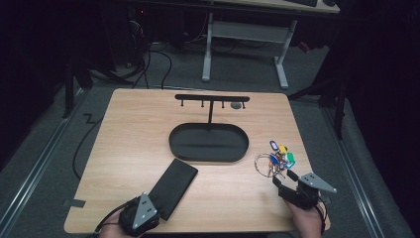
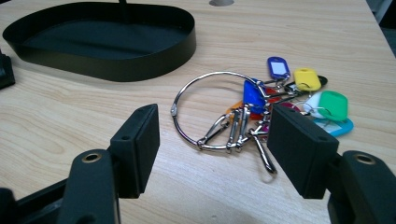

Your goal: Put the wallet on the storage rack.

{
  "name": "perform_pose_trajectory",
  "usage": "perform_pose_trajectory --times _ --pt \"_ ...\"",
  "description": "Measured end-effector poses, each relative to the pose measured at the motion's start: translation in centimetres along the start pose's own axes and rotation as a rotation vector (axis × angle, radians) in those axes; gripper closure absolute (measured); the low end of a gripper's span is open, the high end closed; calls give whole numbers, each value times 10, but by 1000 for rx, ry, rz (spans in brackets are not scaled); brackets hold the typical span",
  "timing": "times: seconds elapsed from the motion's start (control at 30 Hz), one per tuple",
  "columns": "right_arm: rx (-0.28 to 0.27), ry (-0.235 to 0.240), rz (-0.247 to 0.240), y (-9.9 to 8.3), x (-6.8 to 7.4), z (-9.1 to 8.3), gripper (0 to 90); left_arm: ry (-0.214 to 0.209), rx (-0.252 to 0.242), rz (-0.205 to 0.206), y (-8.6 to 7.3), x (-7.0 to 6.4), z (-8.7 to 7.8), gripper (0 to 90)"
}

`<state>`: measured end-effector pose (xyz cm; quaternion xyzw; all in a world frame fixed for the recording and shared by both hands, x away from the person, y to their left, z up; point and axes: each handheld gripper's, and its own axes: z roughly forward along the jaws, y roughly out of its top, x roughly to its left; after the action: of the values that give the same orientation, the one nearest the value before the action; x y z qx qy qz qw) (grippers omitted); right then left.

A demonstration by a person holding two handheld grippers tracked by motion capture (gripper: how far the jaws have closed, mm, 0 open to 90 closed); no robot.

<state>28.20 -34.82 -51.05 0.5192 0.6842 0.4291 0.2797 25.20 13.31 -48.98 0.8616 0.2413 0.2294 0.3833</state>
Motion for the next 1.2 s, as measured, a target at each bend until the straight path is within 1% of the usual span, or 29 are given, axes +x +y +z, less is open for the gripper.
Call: perform_pose_trajectory --times 0.03,0.07,0.1,0.13,0.17,0.2,0.23,0.27,0.33,0.37,0.4,0.43,0.5,0.57,0.63,0.73,0.77,0.87,0.93,1.0,1.07,1.1,1.13,1.2 --pt "-1 1 -1 0 1 1 349 -6 -14 1 10 -1 5 549" --pt "0 3 -6 1 2 1 348 -9 -25 -2 17 -2 9 531" --pt "2 3 -3 1 3 1 348 -6 -38 0 20 -3 11 522" --pt "0 5 -8 1 3 1 348 0 -44 -6 21 -7 18 513" --pt "-1 8 -8 1 3 1 348 16 -37 -7 18 -10 22 483" --pt "1 9 -12 0 3 0 349 3 -19 -19 14 -14 26 460" --pt "4 9 -7 0 3 0 350 11 2 8 9 -16 30 437" --pt "5 9 -8 -1 2 1 350 17 27 26 5 -19 32 417" --pt "11 8 -4 -1 0 1 350 11 48 45 -1 -22 36 407" --pt "11 6 -4 -1 0 1 350 22 70 68 -3 -25 37 407" --pt "11 5 -5 -1 0 1 350 37 71 82 -4 -26 39 406" --pt "13 4 0 -1 0 1 351 38 65 84 -4 -26 39 407" --pt "15 4 -3 -1 1 0 351 35 58 75 -3 -26 40 413" --pt "16 4 -4 -2 1 -1 352 51 66 90 -4 -28 43 428" --pt "15 6 -5 -2 1 0 352 63 79 115 -5 -30 45 438" --pt "16 10 -5 -1 2 1 352 87 85 151 -6 -33 46 443" --pt "17 12 -6 -1 2 1 352 95 84 159 -6 -34 46 445" --pt "18 15 -9 -1 1 2 352 102 80 170 -7 -33 46 461" --pt "19 17 -4 -2 1 2 352 111 76 185 -9 -33 45 499" --pt "19 20 -2 -2 0 2 352 105 74 184 -9 -33 45 516" --pt "17 22 7 -2 0 2 352 109 88 200 -8 -32 45 543" --pt "15 23 7 -2 0 2 352 108 87 188 -9 -30 44 562" --pt "15 23 7 -2 0 2 352 108 87 188 -9 -30 44 591" --pt "19 26 6 -2 1 2 352 103 83 174 -9 -28 43 603"
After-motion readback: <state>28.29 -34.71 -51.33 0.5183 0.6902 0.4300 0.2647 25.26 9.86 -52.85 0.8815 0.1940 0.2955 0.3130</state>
